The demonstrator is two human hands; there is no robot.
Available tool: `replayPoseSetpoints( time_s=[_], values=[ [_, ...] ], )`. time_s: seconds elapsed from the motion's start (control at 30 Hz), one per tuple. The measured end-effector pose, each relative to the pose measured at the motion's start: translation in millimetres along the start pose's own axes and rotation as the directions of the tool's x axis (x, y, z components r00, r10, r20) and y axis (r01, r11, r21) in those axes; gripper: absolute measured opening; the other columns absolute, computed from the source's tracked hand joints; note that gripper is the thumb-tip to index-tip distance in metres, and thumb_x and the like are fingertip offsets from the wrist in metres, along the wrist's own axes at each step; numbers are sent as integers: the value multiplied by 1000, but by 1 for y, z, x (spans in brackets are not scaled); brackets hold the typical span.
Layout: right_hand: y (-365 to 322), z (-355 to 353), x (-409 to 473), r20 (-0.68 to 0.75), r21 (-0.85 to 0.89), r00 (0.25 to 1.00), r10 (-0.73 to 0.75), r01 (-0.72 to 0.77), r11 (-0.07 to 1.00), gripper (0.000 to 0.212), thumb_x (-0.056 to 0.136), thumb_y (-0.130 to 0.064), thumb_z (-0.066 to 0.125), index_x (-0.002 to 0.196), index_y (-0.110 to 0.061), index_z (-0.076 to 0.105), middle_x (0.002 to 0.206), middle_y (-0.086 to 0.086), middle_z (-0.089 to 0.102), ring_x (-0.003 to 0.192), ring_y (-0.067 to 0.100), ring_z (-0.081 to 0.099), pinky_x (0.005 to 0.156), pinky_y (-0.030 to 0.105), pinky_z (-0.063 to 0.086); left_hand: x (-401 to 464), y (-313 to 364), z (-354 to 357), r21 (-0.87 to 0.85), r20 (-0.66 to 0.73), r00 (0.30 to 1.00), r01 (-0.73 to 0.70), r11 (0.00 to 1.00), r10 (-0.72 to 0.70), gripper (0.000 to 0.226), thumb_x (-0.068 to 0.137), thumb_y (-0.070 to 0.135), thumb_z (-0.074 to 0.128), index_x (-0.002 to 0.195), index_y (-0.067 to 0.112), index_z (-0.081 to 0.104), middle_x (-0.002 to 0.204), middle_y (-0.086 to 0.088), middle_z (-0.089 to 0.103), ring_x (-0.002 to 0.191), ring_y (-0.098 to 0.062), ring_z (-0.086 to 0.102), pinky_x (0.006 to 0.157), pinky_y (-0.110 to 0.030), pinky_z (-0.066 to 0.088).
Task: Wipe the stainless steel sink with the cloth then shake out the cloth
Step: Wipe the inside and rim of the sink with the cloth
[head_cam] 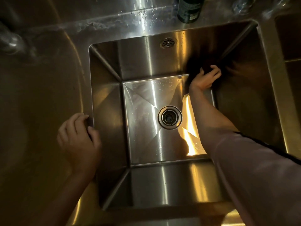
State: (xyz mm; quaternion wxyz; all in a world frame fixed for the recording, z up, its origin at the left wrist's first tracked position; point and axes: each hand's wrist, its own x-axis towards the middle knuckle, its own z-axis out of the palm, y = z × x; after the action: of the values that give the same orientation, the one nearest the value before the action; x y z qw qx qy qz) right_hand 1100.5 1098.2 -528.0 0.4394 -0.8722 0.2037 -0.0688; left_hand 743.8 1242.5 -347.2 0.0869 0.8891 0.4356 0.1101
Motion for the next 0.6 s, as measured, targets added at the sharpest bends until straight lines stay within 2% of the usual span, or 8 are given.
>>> replayPoseSetpoints(
  time_s=[0.17, 0.37, 0.4, 0.47, 0.53, 0.57, 0.6],
  values=[
    [-12, -4, 7, -50, 86, 998, 42, -38, 996, 31, 85, -8, 66, 114, -9, 55, 131, 7, 46, 117, 23, 53, 89, 27, 50, 1, -1, -1, 7, 10, 1000, -6, 1000, 6, 34, 90, 19, 41, 120, 8, 53, 127, -14, 53, 120, -33, 40, 98, -48, 35],
    [-49, -40, 2, -223, 303, 969, -110, 176, 937, 31, 78, -3, 72, 106, -4, 60, 123, 9, 51, 114, 16, 52, 86, -1, 38, 1, -1, -2, 3, 13, 999, -30, 1000, 30, 34, 89, 17, 43, 119, 7, 54, 127, -14, 54, 119, -33, 42, 96, -50, 37],
    [-56, -48, 0, -247, 317, 958, -145, 221, 922, 31, 77, -3, 72, 105, -4, 60, 121, 8, 51, 113, 15, 51, 88, 0, 37, 1, -1, -2, -1, 25, 999, -29, 1000, 29, 33, 90, 16, 43, 120, 7, 54, 127, -14, 53, 120, -34, 42, 98, -50, 36],
    [-64, -63, -6, -242, 352, 955, -173, 253, 901, 31, 76, -3, 72, 104, -6, 59, 121, 4, 49, 116, 15, 51, 95, 10, 43, 1, -2, -2, -12, 50, 999, -16, 1000, 17, 30, 91, 12, 48, 121, 7, 54, 128, -15, 53, 122, -35, 42, 100, -52, 35],
    [-66, -74, -14, -222, 378, 964, -145, 222, 899, 31, 76, -3, 73, 104, -7, 59, 121, 3, 48, 117, 17, 51, 99, 27, 48, 2, -4, -4, -15, 58, 998, -13, 1000, 14, 30, 91, 11, 49, 119, 6, 56, 128, -17, 54, 120, -36, 44, 100, -50, 34],
    [-66, -78, -19, -220, 386, 968, -121, 200, 901, 31, 76, -3, 73, 104, -7, 60, 121, 4, 48, 117, 19, 52, 99, 32, 49, 3, -4, -5, -14, 57, 998, -28, 1000, 28, 31, 89, 12, 47, 117, 6, 57, 128, -17, 55, 118, -37, 46, 99, -50, 34],
    [-67, -81, -25, -228, 388, 970, -89, 175, 905, 31, 76, -3, 74, 104, -7, 60, 121, 6, 48, 116, 20, 52, 98, 31, 49, 3, -4, -7, -13, 56, 997, -56, 998, 57, 32, 87, 14, 45, 116, 6, 58, 127, -17, 55, 116, -37, 46, 99, -50, 34]
  ],
)
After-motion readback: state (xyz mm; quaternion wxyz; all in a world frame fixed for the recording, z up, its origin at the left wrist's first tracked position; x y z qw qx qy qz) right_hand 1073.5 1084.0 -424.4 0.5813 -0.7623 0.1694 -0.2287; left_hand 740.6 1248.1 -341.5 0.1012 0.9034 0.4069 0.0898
